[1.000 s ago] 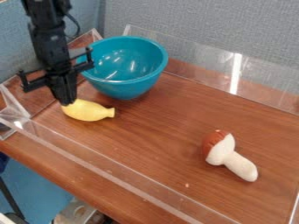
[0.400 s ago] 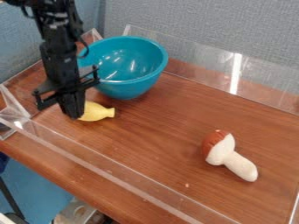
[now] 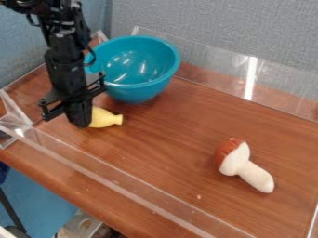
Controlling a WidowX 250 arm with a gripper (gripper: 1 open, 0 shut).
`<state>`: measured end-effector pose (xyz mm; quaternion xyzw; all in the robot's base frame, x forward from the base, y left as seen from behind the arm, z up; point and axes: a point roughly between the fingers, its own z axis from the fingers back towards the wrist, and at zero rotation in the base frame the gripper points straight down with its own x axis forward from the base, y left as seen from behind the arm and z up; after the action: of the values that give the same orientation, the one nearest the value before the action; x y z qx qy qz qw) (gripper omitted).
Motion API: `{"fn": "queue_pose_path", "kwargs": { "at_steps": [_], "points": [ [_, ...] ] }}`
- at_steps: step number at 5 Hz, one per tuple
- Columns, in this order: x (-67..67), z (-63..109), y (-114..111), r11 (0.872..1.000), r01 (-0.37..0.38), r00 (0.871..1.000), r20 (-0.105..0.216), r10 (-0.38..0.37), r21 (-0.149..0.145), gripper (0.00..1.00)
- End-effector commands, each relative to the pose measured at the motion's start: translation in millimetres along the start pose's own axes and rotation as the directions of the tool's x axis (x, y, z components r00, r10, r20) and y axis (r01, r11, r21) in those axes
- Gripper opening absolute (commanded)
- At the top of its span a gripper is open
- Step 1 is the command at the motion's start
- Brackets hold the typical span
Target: Remove the yellow object from the blue bowl and put it on the table
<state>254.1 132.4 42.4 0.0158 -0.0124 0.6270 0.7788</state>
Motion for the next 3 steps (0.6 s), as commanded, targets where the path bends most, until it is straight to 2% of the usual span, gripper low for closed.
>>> {"fn": "queue_pose_path", "kwargs": {
  "at_steps": [1,3],
  "points": [
    [-0.5,2.5,-7.4,1.0,0.012,0.999,0.031,-0.011,-0.021,0.0],
    [2.6,-4.3,-9.3,1.0,-0.001,0.999,0.043,0.002,-0.015,0.0]
  ]
}}
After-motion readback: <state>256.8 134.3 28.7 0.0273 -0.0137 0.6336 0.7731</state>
